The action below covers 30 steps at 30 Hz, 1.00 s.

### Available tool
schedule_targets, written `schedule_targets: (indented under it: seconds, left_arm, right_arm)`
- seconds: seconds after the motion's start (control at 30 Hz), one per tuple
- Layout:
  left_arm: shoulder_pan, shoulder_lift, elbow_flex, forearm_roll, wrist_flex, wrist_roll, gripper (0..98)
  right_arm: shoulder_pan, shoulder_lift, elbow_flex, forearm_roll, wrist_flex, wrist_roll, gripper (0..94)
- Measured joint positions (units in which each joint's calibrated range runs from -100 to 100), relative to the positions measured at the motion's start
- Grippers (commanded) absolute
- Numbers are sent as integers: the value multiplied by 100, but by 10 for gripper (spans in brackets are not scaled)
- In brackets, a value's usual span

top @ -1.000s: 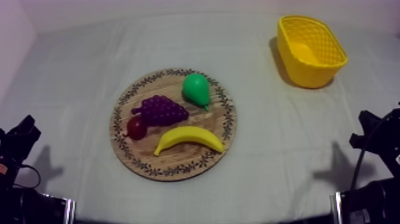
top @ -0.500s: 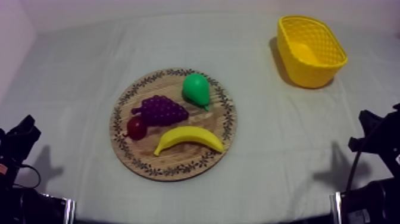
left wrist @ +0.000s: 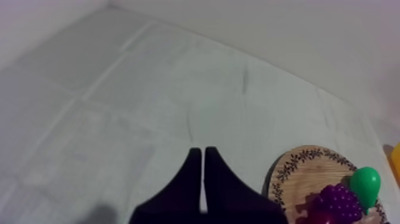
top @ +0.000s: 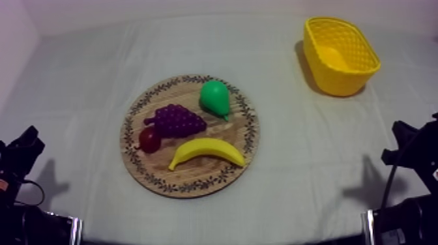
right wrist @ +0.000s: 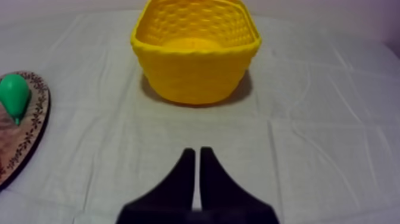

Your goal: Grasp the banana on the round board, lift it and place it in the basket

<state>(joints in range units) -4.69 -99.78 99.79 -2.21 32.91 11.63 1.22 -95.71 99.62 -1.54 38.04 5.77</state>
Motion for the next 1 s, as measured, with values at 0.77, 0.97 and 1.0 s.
schedule_targets:
  seconds: [0.77, 0.97, 1.0]
  left_arm:
    - [0, 0, 0, 0, 0, 0, 1]
    - [0, 0, 0, 0, 0, 0, 1]
    - [0, 0, 0, 0, 0, 0, 1]
  right_arm:
    - [-6, 0, 0, -5, 0, 383, 7]
    - [-6, 0, 0, -5, 0, 402, 7]
    - [-6, 0, 0, -5, 0, 391, 7]
